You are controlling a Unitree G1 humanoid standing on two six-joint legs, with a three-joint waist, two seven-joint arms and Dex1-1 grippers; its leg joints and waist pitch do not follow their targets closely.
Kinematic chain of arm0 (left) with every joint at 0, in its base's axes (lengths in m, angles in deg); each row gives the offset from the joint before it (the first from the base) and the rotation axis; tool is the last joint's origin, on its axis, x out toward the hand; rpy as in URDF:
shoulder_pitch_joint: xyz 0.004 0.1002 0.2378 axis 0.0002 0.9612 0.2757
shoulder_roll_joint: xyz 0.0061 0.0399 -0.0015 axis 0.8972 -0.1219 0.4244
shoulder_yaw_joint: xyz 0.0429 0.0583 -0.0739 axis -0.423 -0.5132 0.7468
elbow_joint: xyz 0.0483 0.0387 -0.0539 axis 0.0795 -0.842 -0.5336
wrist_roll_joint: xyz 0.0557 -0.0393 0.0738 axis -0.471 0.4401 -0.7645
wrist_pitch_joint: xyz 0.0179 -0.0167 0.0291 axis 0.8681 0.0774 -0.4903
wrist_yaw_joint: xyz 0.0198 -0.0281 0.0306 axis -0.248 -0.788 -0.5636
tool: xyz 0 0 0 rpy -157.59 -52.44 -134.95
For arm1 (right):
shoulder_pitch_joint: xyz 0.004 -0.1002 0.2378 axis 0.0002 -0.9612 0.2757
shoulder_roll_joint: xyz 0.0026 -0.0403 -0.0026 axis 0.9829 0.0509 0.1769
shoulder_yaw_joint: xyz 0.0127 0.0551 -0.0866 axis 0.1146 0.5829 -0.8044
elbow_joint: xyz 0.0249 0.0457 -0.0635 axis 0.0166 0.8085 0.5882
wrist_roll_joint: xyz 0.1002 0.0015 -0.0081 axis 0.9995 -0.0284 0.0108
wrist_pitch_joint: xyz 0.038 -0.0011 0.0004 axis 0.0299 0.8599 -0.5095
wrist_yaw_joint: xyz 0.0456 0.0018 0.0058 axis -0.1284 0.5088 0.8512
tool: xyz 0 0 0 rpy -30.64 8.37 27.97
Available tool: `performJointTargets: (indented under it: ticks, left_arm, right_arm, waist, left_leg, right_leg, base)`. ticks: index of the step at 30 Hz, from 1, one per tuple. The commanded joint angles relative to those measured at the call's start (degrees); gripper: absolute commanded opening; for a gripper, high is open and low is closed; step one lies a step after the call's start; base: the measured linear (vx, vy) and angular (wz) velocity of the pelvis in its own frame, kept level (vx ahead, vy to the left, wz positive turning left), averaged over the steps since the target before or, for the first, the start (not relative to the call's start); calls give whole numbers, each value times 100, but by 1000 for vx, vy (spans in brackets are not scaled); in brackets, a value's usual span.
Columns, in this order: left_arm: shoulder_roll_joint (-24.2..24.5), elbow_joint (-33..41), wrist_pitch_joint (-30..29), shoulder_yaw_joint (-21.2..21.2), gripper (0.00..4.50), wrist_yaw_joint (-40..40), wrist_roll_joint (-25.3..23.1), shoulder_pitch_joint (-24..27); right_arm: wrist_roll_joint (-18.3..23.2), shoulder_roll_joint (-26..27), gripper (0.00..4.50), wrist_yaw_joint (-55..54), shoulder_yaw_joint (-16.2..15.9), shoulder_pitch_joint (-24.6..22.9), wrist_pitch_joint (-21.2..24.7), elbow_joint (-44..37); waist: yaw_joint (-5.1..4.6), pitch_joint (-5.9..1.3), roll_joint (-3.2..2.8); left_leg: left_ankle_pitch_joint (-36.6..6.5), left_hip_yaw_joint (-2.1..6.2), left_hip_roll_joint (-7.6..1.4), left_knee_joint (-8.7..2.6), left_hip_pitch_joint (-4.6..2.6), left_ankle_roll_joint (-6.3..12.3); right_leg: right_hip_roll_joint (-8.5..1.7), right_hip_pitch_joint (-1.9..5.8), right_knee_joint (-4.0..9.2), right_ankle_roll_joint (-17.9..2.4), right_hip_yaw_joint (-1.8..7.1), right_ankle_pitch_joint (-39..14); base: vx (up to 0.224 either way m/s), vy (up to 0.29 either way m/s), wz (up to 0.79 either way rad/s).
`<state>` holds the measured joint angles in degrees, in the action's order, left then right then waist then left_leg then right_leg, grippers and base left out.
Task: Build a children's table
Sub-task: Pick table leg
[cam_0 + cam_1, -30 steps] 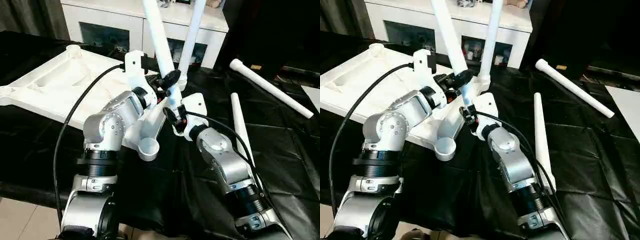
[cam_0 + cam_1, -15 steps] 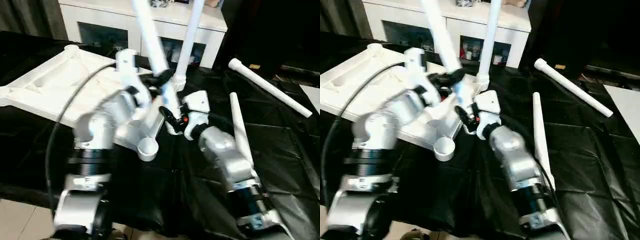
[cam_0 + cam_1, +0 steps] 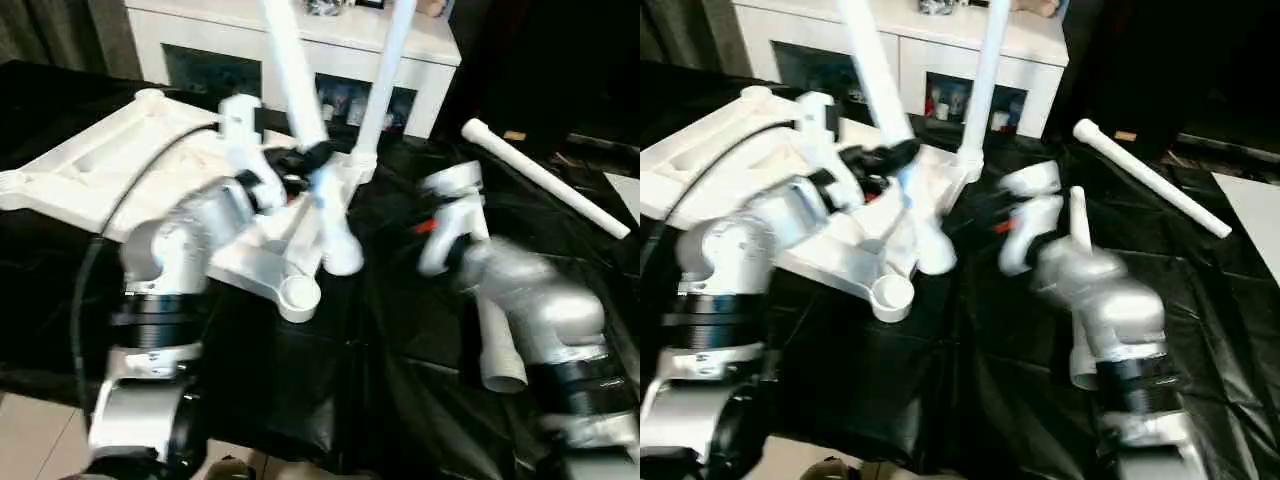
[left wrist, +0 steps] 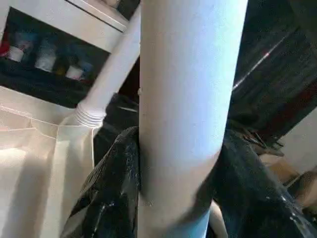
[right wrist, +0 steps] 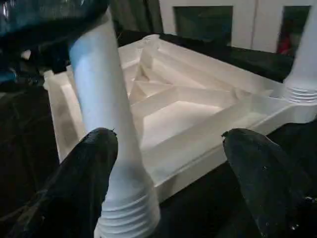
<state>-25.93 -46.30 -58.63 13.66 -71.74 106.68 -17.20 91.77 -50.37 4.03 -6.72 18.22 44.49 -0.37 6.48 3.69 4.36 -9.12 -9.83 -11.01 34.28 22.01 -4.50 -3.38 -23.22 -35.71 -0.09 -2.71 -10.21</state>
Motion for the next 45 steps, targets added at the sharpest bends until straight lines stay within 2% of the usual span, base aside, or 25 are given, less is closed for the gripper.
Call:
performJointTargets:
  ticks: [1,4,8,9,11,15,19,21,24,26,30,31,39,44,45]
  left_arm:
    - [-36,107,-65,-77,185,-83,132,-222]
    - [-21,130,-81,-89,185,-113,158,-215]
    - [15,233,-130,-127,185,-296,211,-177]
    - [107,327,-122,-249,185,-579,249,-124]
    - [223,412,-131,-396,185,-878,272,-74]
    - [481,590,-114,-730,185,-1539,346,44]
    - [643,620,-70,-926,185,-1879,305,78]
    - [752,566,-6,-1028,185,-2056,223,58]
    - [768,515,36,-1007,185,-2102,199,23]
    - [775,497,60,-1002,185,-2111,187,12]
    - [796,472,97,-1000,185,-2167,183,-6]
    - [805,468,100,-1008,185,-2187,192,-8]
    - [849,449,148,-1058,185,-2295,160,-4]
    - [821,368,287,-1056,185,-2112,0,-15]
    - [749,208,237,-966,219,-1785,-94,-79]
  right_arm:
    - [40,-44,377,-20,71,81,130,40]
    - [46,-84,377,-14,83,98,165,81]
    - [267,-137,377,142,14,45,417,-72]
    - [408,-94,377,249,15,8,550,-209]
    - [510,-74,377,350,-32,-41,645,-339]
    - [479,-73,377,445,-193,-112,699,-449]
    - [439,-92,377,495,-333,-140,705,-482]
    - [308,-128,350,492,-519,-184,680,-468]
    - [195,-161,337,496,-642,-227,644,-450]
    - [140,-168,308,492,-689,-243,620,-430]
    - [23,-213,291,528,-862,-300,574,-400]
    - [17,-209,265,527,-884,-311,564,-398]
    - [47,-148,210,549,-884,-300,552,-395]
    - [35,-92,202,478,-861,-303,463,-384]
    - [9,-42,199,406,-840,-300,386,-375]
  waist:
    - [37,-426,-6]
    - [41,-425,1]
    - [43,-426,2]
    - [47,-421,19]
    - [56,-419,0]
    - [46,-405,-10]
    - [54,-403,-27]
    - [55,-402,-32]
    - [50,-398,-33]
    - [53,-404,-31]
    - [50,-407,-25]
    - [52,-408,-27]
    - [55,-407,-30]
    - [53,-404,-29]
    - [42,-402,-43]
  left_leg:
    - [-985,43,-160,-389,-93,-85]
    - [-960,38,-163,-388,-93,-77]
    - [-947,35,-163,-384,-100,-51]
    - [-963,37,-165,-389,-93,-46]
    - [-974,44,-177,-397,-101,-47]
    - [-1071,42,-183,-415,-107,-124]
    - [-1167,45,-190,-426,-123,-205]
    - [-1175,49,-186,-435,-114,-229]
    - [-1217,49,-186,-435,-111,-274]
    - [-1210,48,-186,-431,-113,-276]
    - [-1165,48,-185,-430,-111,-265]
    - [-1138,49,-185,-428,-109,-258]
    - [-1152,46,-188,-426,-112,-245]
    - [-1192,52,-189,-431,-110,-256]
    - [-1214,48,-188,-431,-106,-266]
  right_leg:
    - [-420,288,425,-758,219,-1185]
    - [-420,288,419,-832,217,-1146]
    - [-416,295,416,-834,220,-1086]
    - [-424,299,423,-835,217,-1133]
    - [-429,285,417,-827,217,-1203]
    - [-432,270,431,-801,221,-1343]
    - [-436,253,440,-768,226,-1463]
    - [-431,257,437,-757,227,-1459]
    - [-439,262,438,-768,230,-1461]
    - [-442,264,433,-768,232,-1457]
    - [-438,271,422,-783,232,-1352]
    - [-437,274,416,-795,232,-1316]
    - [-440,270,418,-801,231,-1338]
    - [-444,268,428,-770,231,-1433]
    - [-435,261,432,-758,235,-1432]
  base:
    - [0,0,0]
    - [0,0,0]
    - [0,0,0]
    - [0,0,0]
    - [0,0,0]
    - [0,0,0]
    - [0,0,0]
    - [0,0,0]
    - [0,0,0]
    - [0,0,0]
    - [0,0,0]
    - [0,0,0]
    - [0,0,0]
    - [0,0,0]
    - [0,0,0]
